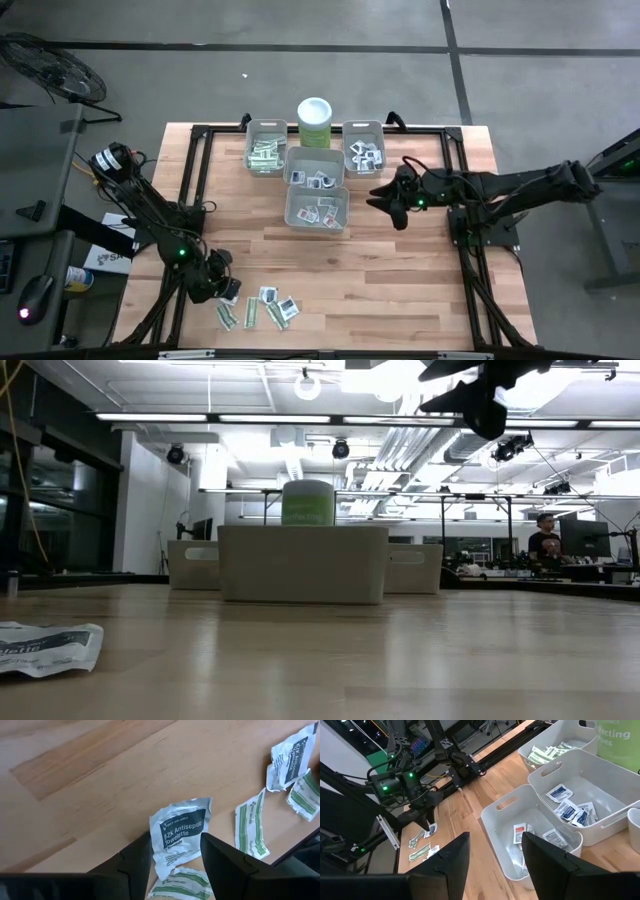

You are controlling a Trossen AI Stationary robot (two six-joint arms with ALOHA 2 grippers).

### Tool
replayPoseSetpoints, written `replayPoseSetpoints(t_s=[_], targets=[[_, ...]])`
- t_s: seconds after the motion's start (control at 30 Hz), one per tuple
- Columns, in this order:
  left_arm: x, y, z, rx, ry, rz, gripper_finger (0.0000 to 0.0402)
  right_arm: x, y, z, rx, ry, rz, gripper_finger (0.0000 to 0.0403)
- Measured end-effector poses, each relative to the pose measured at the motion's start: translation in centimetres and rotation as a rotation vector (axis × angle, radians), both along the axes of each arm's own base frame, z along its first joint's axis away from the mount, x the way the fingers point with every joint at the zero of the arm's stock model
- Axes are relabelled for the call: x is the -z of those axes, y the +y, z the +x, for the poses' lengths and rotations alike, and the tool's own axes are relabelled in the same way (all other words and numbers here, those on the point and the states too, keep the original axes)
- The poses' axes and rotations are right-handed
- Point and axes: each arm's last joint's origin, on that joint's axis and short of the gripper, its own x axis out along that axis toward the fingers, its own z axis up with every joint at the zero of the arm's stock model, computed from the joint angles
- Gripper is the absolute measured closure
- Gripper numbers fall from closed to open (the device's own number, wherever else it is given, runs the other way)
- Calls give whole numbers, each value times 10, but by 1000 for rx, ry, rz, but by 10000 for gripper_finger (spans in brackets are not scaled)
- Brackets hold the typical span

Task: Pick & Place First Aid Supplies
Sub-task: Put the left towelette pack into the right bin

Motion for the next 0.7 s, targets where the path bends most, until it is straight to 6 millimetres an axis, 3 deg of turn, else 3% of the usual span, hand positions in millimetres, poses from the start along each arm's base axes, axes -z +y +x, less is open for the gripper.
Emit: replayPoseSetpoints(t_s=[0.17, 0.47, 0.7], targets=[[1, 1, -1, -5, 13, 10, 263, 0, 4, 0, 10, -1, -10, 229], [2, 3, -2, 1, 31, 25, 390, 0, 10, -1, -5, -2, -8, 229], [1, 3, -2, 5, 23, 27, 399, 0, 17, -2, -28, -4, 17, 229]])
